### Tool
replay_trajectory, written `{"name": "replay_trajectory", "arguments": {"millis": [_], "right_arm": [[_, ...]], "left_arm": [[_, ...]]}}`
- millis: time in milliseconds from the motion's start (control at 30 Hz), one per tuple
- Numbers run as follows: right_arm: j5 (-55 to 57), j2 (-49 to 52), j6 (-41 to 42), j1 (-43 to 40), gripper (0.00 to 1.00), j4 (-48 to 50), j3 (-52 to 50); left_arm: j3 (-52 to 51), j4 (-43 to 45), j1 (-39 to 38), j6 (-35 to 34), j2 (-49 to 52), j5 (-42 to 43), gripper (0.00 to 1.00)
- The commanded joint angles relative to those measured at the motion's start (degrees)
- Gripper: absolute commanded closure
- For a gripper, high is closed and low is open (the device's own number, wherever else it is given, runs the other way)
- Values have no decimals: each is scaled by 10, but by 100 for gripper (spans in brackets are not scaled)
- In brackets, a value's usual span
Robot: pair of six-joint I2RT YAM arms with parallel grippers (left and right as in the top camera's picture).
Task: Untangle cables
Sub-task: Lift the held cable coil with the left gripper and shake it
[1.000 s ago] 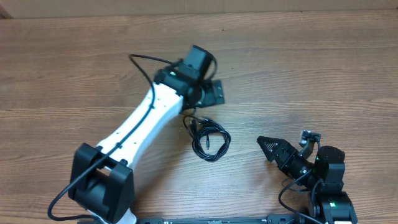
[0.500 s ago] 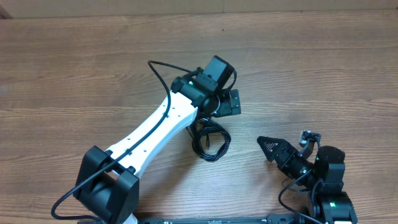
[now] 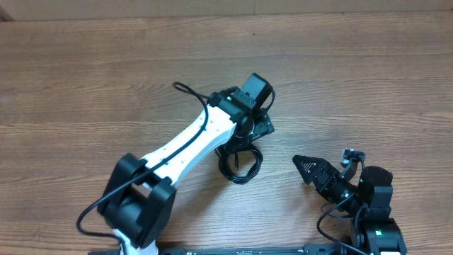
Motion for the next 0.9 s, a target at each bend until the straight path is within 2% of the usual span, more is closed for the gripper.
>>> {"name": "replay_trajectory", "arguments": {"millis": [0,100,167,300,400,567,633,867], "right_arm": [[5,0,-5,-1,0,1,15],[5,0,-5,-1,0,1,15],[5,0,-5,-1,0,1,15],[5,0,-5,-1,0,1,15],[5,0,-5,-1,0,1,15],[5,0,-5,-1,0,1,15],[5,0,-5,-1,0,1,15],[5,0,-5,-1,0,1,15]], "left_arm": [[-9,1,-1,-98,33,5,18],[-9,1,-1,-132,73,41,27],[-9,3,-1,-132,91,64,37],[-9,28,-1,-135,118,94,73],[-9,38,4,-170,124,94,95],[-8,55,40,-302,124,103,96],[-8,61,62,-332,124,122,95],[-8,96,162,-338,124,257,96]]}}
